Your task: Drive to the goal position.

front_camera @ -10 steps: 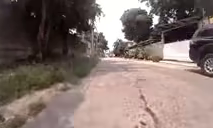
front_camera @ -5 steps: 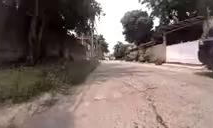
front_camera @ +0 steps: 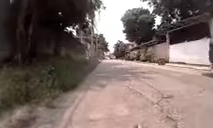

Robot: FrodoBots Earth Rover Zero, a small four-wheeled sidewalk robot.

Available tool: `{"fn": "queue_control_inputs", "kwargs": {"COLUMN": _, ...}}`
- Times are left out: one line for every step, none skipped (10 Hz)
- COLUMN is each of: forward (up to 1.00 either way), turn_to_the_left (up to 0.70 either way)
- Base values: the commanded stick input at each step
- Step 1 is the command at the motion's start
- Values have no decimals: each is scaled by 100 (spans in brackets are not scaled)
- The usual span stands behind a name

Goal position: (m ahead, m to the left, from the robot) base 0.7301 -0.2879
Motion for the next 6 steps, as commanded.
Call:
{"fn": "queue_control_inputs", "kwargs": {"forward": 100, "turn_to_the_left": 0}}
{"fn": "queue_control_inputs", "kwargs": {"forward": 100, "turn_to_the_left": 0}}
{"fn": "queue_control_inputs", "kwargs": {"forward": 100, "turn_to_the_left": 0}}
{"fn": "queue_control_inputs", "kwargs": {"forward": 100, "turn_to_the_left": 0}}
{"fn": "queue_control_inputs", "kwargs": {"forward": 100, "turn_to_the_left": 0}}
{"fn": "queue_control_inputs", "kwargs": {"forward": 100, "turn_to_the_left": 0}}
